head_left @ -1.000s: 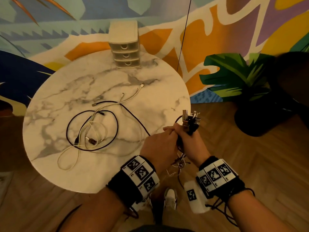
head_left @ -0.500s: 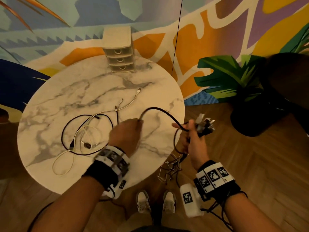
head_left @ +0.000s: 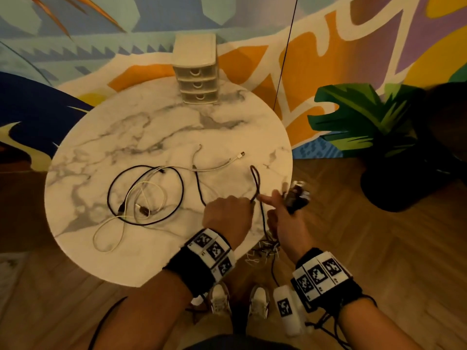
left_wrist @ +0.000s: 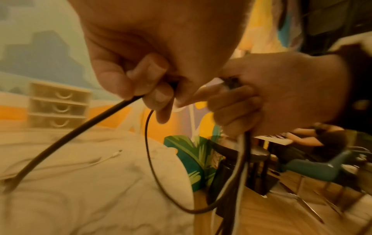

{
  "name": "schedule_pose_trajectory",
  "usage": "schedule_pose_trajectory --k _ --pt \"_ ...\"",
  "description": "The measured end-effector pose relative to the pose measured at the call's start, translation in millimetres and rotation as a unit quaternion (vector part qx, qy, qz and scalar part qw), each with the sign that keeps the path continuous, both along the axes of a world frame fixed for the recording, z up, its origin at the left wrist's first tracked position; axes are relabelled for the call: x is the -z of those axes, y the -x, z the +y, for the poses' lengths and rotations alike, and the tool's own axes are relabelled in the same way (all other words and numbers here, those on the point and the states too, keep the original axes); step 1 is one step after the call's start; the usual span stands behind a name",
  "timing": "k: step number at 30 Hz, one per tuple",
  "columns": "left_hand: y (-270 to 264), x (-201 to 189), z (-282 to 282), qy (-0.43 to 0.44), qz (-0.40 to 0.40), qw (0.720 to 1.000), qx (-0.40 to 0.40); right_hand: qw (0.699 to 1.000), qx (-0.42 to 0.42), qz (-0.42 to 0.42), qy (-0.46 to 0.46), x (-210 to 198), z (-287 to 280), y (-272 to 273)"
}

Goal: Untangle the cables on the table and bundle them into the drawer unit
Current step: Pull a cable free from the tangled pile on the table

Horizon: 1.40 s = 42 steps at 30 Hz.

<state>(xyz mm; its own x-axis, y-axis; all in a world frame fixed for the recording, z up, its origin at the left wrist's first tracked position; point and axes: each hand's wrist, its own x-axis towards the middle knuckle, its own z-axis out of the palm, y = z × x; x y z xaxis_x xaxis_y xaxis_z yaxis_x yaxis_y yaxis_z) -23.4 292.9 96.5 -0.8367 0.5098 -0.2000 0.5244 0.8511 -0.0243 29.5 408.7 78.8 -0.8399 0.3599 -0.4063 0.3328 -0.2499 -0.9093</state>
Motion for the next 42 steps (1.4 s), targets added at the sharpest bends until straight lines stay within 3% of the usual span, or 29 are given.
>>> schedule_pose_trajectory --k 4,8,11,13,15,18,22,24,25,27,30,32,35,37,39,42 --pt "-17 -4 12 -0.057 -0.040 0.998 0.011 0.991 -0.094 -0.044 -0.082 11 -4 9" --pt "23 37 -34 -0.166 -0.128 0.976 -0.062 0.997 -0.042 -0.036 -0.054 7 9 9" --pt "76 43 -77 -0.251 -0.044 0.951 -0.173 0.996 0.004 -0.027 -0.089 7 21 7" --pt "96 26 -87 -0.351 0.067 0.918 -0.173 0.993 0.012 -0.024 -0.115 7 25 7" --pt "109 21 -96 -0.383 0.104 0.902 -0.169 0.995 0.055 -0.020 -0.084 6 28 8" --pt "117 36 -117 -0.283 0.030 0.942 -0.177 0.990 0.137 -0.001 -0.025 6 39 9" --pt "102 27 -113 -0.262 0.061 0.957 -0.105 0.978 0.195 -0.029 -0.069 10 65 1" --pt "81 33 -103 -0.082 -0.026 0.995 -0.052 0.967 0.238 -0.049 -0.072 8 79 0" --pt "67 40 -95 0.031 -0.081 0.996 -0.015 0.962 0.256 -0.056 -0.073 6 85 -1" --pt "37 53 -80 0.167 -0.171 0.968 0.073 0.958 0.274 -0.041 -0.069 -1 94 -4" --pt "-7 59 -50 0.219 -0.290 0.918 0.160 0.967 0.247 -0.012 -0.059 -15 100 -13" --pt "-22 44 -23 0.162 -0.310 0.917 0.192 0.974 0.217 -0.010 -0.064 -25 104 -22" --pt "-26 -7 35 -0.132 -0.259 0.944 0.156 0.980 0.172 -0.025 -0.095 -41 107 -36" --pt "-24 -34 76 -0.287 -0.249 0.917 0.123 0.982 0.150 -0.021 -0.109 -47 107 -42" --pt "-23 -40 106 -0.330 -0.288 0.892 0.111 0.985 0.122 0.000 -0.121 -50 108 -45" --pt "-22 -15 123 -0.385 -0.355 0.850 0.055 0.979 0.116 -0.013 -0.165 -53 118 -53"
